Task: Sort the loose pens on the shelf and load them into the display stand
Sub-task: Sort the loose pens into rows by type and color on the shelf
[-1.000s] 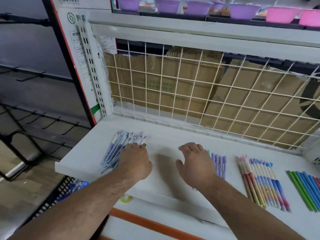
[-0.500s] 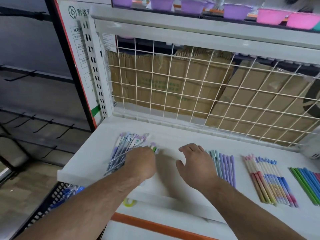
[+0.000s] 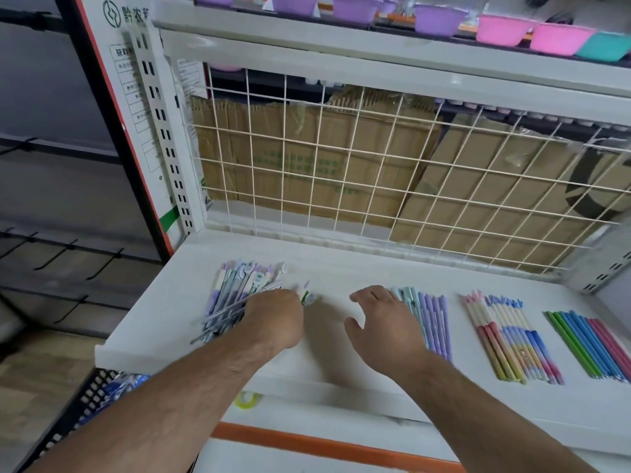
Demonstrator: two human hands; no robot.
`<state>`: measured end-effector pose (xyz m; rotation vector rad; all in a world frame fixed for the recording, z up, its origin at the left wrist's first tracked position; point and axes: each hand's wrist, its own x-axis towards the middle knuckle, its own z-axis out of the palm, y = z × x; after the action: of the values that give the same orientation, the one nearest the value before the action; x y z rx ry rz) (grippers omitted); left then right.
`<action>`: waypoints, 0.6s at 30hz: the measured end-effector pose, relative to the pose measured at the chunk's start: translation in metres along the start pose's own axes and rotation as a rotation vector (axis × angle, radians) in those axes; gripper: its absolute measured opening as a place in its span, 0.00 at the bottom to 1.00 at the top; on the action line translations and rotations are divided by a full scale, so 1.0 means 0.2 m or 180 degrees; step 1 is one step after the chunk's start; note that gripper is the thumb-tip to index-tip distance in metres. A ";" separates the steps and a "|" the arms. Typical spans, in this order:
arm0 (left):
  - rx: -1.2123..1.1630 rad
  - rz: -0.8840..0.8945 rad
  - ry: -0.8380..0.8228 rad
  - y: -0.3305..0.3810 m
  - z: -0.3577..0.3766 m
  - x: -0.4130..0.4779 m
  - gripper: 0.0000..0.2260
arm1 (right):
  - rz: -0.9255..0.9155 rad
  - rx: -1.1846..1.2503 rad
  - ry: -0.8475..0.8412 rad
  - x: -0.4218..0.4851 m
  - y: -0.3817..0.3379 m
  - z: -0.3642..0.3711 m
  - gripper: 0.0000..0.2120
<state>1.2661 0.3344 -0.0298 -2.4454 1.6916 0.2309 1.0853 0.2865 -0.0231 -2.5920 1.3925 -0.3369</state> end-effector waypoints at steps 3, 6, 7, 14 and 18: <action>0.0027 -0.0007 -0.0099 0.02 -0.01 -0.01 0.11 | 0.0025 0.0017 -0.0007 -0.02 0.00 -0.01 0.19; 0.0115 0.0032 -0.0158 0.04 -0.01 -0.01 0.12 | 0.0038 0.0004 -0.0071 -0.03 0.01 -0.02 0.20; 0.0153 0.0050 -0.0163 0.05 -0.01 -0.02 0.13 | 0.0042 -0.0009 -0.0090 -0.03 0.01 -0.02 0.20; -0.0504 -0.0051 0.0056 0.08 -0.03 -0.01 0.12 | 0.0138 0.0033 -0.0104 -0.06 0.04 -0.03 0.20; -0.1588 -0.0285 0.0337 0.16 -0.05 0.02 0.09 | 0.0183 0.0112 -0.0097 -0.08 0.06 -0.04 0.20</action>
<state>1.2379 0.3169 -0.0224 -2.9228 1.7264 0.5846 1.0642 0.2928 -0.0200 -2.5130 1.4345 -0.3092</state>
